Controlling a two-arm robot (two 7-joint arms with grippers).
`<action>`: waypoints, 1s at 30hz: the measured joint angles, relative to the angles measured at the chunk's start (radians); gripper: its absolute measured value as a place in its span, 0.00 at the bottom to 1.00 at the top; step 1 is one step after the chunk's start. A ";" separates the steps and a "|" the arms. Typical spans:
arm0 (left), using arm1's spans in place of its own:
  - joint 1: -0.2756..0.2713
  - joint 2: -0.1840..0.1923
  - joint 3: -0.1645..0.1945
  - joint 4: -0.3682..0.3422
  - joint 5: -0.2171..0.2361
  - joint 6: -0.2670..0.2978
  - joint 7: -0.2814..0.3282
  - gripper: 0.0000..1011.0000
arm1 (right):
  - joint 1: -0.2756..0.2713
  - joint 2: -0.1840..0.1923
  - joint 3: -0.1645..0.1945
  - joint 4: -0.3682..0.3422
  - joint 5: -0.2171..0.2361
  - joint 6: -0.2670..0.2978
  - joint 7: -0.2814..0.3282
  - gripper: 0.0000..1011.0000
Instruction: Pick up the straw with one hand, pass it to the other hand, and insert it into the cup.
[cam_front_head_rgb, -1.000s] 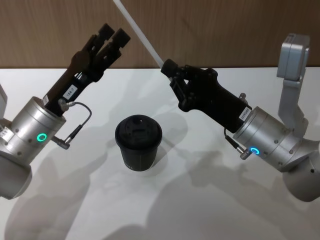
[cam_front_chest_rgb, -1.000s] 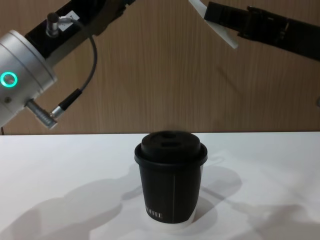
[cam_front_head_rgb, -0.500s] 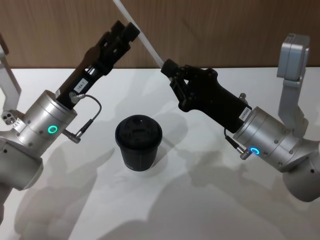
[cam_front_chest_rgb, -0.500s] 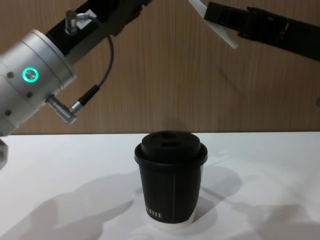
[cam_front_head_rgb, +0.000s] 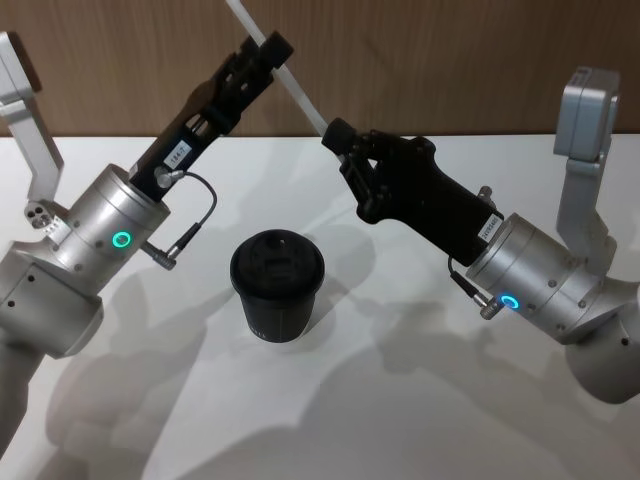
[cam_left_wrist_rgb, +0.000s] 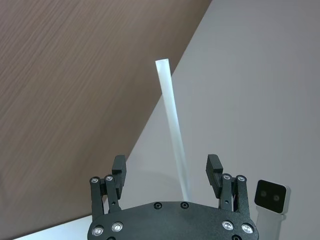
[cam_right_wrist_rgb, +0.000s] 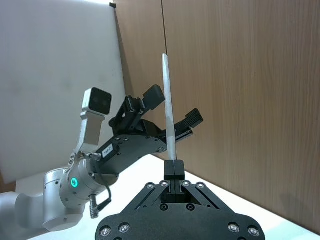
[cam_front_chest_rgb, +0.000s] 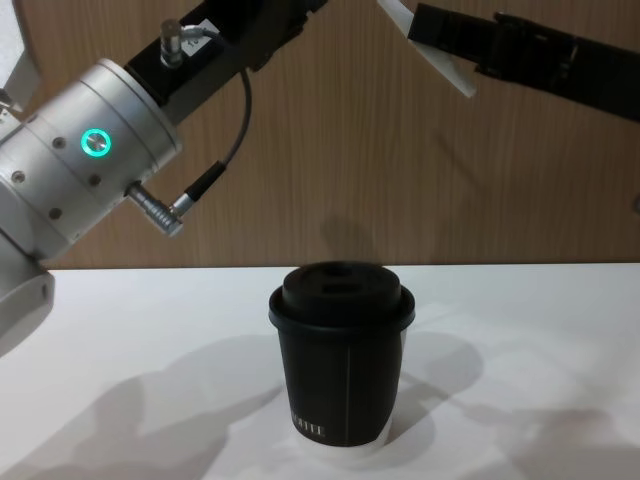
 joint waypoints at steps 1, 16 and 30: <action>-0.005 -0.002 0.002 0.006 -0.001 0.000 -0.001 0.99 | 0.000 0.000 0.000 0.000 0.000 0.000 0.000 0.00; -0.059 -0.021 0.024 0.070 -0.015 0.000 -0.028 0.89 | 0.000 0.000 0.000 0.000 0.000 0.000 0.000 0.00; -0.078 -0.021 0.040 0.084 -0.018 -0.016 -0.057 0.48 | 0.000 0.000 0.000 0.000 0.000 0.000 0.000 0.00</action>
